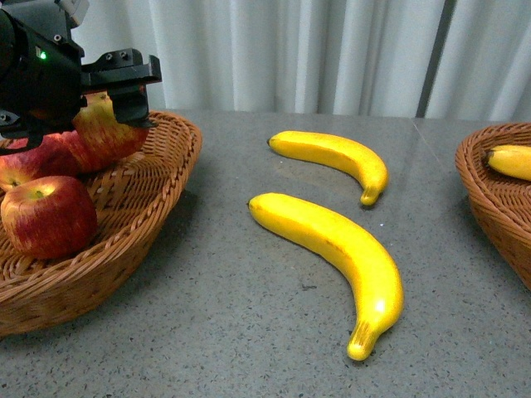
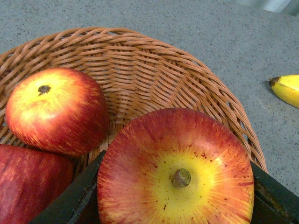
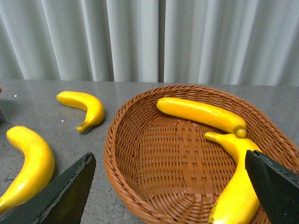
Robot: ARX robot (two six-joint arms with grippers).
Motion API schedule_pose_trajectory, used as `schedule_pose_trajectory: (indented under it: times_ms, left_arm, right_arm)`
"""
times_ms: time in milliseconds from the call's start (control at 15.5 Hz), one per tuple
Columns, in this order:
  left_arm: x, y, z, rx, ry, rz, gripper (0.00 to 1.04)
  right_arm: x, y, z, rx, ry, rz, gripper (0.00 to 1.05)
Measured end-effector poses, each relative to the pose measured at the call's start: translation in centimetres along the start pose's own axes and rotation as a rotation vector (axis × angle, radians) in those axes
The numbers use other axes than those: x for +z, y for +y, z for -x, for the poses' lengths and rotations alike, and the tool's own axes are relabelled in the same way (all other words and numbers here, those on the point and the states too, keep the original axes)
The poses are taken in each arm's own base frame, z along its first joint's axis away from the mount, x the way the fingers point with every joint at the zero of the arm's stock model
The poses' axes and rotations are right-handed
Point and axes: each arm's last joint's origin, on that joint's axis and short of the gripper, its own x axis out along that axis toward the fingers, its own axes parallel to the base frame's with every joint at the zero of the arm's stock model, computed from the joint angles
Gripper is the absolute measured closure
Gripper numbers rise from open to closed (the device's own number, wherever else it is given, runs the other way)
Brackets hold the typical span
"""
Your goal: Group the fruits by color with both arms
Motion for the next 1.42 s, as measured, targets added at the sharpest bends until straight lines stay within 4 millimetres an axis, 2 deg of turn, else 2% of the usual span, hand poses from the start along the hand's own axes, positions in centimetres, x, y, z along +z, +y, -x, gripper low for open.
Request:
schedule_pose_trajectory:
  times_ms: [129, 258, 323, 387, 516, 581, 710, 903, 968, 1032, 1226, 1419]
  left_arm:
    - [-0.8, 0.1, 0.0, -0.003, 0.024, 0.001, 0.36]
    - [-0.9, 0.1, -0.1, -0.015, 0.024, 0.004, 0.12]
    - [-0.7, -0.2, 0.2, -0.020, 0.009, -0.005, 0.07]
    - [-0.4, -0.7, 0.8, -0.033, -0.016, -0.016, 0.07]
    - [0.5, -2.0, 3.9, -0.088, -0.116, -0.050, 0.07]
    - [1.1, -2.7, 6.3, -0.113, -0.195, -0.084, 0.07]
    - [1.0, -3.0, 11.1, -0.103, -0.336, -0.153, 0.07]
    - [-2.8, -1.9, 17.5, -0.035, -0.432, -0.244, 0.07]
    - [-4.0, -1.1, 19.1, 0.006, -0.491, -0.227, 0.09]
    - [-5.4, 0.2, 20.1, 0.024, -0.601, -0.163, 0.21]
    - [-7.6, 1.9, 20.0, 0.048, -0.623, -0.135, 0.39]
    - [-9.0, 2.6, 19.6, 0.047, -0.605, -0.132, 0.50]
  right_arm:
    - [0.0, 0.0, 0.0, 0.000, 0.000, 0.000, 0.07]
    - [0.0, 0.0, 0.0, 0.000, 0.000, 0.000, 0.07]
    - [0.0, 0.0, 0.0, 0.000, 0.000, 0.000, 0.07]
    - [0.0, 0.0, 0.0, 0.000, 0.000, 0.000, 0.07]
    - [0.0, 0.0, 0.0, 0.000, 0.000, 0.000, 0.07]
    - [0.0, 0.0, 0.0, 0.000, 0.000, 0.000, 0.07]
    - [0.0, 0.0, 0.0, 0.000, 0.000, 0.000, 0.07]
    - [0.0, 0.0, 0.0, 0.000, 0.000, 0.000, 0.07]
    - [0.0, 0.0, 0.0, 0.000, 0.000, 0.000, 0.07]
    - [0.0, 0.0, 0.0, 0.000, 0.000, 0.000, 0.07]
    - [0.0, 0.0, 0.0, 0.000, 0.000, 0.000, 0.07]
    - [0.0, 0.0, 0.0, 0.000, 0.000, 0.000, 0.07]
